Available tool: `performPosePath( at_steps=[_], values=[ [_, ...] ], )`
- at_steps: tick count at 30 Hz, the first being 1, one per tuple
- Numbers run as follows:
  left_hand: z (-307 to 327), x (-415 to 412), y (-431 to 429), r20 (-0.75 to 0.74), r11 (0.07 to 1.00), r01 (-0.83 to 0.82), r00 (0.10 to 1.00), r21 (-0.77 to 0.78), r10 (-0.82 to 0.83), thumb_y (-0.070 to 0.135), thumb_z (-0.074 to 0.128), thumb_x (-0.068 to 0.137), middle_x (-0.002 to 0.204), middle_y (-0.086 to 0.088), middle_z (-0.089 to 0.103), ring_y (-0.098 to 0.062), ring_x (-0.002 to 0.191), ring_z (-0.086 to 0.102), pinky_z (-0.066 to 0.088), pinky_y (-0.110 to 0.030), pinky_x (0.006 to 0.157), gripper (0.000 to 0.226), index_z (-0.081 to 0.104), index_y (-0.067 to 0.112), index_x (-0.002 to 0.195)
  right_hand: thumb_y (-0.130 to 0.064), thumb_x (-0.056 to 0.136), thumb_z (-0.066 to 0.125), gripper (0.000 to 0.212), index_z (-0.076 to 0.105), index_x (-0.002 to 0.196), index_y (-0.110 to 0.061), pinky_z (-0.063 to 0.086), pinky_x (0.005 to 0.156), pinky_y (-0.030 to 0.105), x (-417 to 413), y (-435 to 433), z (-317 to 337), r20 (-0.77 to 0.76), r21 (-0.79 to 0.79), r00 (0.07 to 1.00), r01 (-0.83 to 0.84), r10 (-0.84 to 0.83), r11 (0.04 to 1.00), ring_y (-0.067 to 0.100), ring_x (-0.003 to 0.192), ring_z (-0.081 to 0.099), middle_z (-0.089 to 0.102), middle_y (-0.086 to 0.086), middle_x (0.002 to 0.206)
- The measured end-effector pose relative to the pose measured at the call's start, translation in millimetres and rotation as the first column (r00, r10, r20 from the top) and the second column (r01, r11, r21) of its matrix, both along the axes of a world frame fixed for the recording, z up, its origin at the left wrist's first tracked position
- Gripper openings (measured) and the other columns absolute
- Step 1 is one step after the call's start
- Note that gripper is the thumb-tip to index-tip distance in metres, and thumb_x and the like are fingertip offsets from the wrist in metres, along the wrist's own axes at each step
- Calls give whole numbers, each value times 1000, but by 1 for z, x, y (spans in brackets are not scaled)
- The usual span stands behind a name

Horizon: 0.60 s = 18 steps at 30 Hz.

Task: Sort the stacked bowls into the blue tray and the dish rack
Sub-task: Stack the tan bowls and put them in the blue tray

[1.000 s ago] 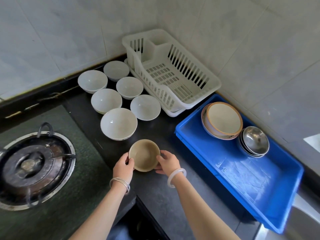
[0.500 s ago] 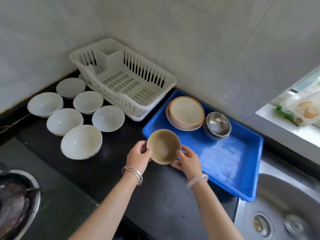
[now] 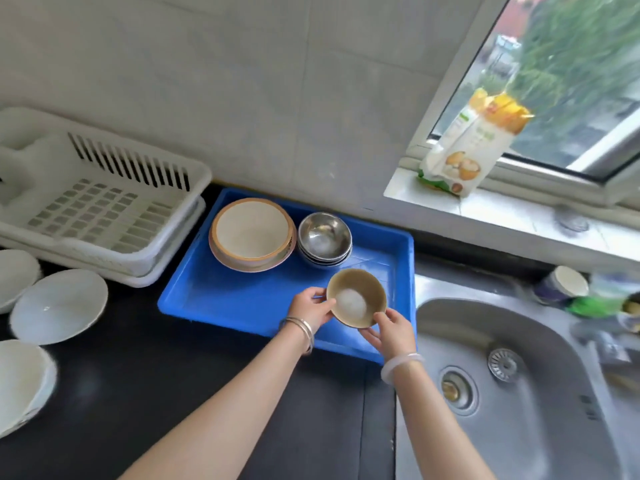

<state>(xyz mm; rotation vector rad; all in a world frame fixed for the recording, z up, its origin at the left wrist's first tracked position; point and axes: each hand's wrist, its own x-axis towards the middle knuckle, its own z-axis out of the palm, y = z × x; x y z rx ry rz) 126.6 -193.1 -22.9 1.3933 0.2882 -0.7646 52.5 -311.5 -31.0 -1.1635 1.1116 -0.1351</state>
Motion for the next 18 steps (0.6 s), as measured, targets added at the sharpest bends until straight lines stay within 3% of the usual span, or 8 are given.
performPosePath(
  at_steps=[2, 5, 7, 10, 12, 15, 18],
  values=[
    [-6, 5, -19, -2, 1000, 6, 1000, -2, -6, -10, 50, 87, 103, -15, 55, -26, 95, 54, 52, -13, 53, 32, 50, -11, 119, 4, 87, 45, 22, 55, 70, -6, 57, 52, 25, 4, -12, -7, -8, -6, 999, 45, -45, 999, 30, 73, 62, 57, 14, 80],
    [-16, 15, -41, 1, 1000, 26, 1000, -5, -26, -10, 47, 88, 103, -13, 55, -25, 95, 53, 55, -20, 60, 31, 52, -10, 118, 5, 86, 45, 17, 53, 72, 1, 58, 69, 33, 15, -25, -18, -38, -62, 997, 68, -70, 996, 29, 72, 61, 54, 13, 75],
    [-24, 23, -52, 0, 1000, 6, 1000, -4, -6, -11, 46, 87, 103, -12, 56, -25, 95, 53, 54, -17, 57, 31, 53, -10, 117, 5, 85, 45, 16, 55, 73, 1, 56, 76, 35, 23, -30, -22, -49, -84, 995, 87, -92, 993, 28, 76, 61, 55, 14, 77],
    [-35, 33, -66, -2, 999, -32, 999, 9, 32, -11, 46, 87, 102, -12, 58, -25, 96, 54, 53, -23, 69, 31, 55, -9, 116, 3, 86, 45, 20, 60, 75, -4, 56, 73, 30, 36, -38, -28, -51, -87, 992, 112, -117, 990, 25, 75, 62, 59, 11, 78],
    [-40, 37, -75, -13, 999, -52, 999, -11, 52, -12, 44, 87, 102, -12, 59, -24, 97, 55, 51, -29, 78, 31, 56, -9, 115, 2, 86, 45, 19, 62, 78, -4, 55, 66, 24, 44, -44, -31, -67, -111, 991, 110, -117, 988, 17, 64, 64, 61, 8, 74],
    [-47, 40, -88, 0, 997, -54, 999, -49, 54, -11, 42, 87, 104, -12, 61, -22, 97, 56, 54, -25, 79, 27, 58, -5, 108, 1, 83, 46, 18, 59, 73, -5, 44, 46, 12, 56, -52, -32, -118, -192, 986, 90, -114, 977, 5, 48, 55, 57, 1, 59],
    [-54, 45, -98, 70, 1000, -26, 997, 2, 25, -6, 44, 88, 101, -9, 63, -18, 93, 58, 52, -25, 80, 25, 61, 4, 104, 1, 83, 46, 18, 59, 74, -5, 41, 44, 12, 67, -61, -34, -143, -206, 984, 75, -106, 976, 9, 51, 52, 55, 0, 58]
  ],
)
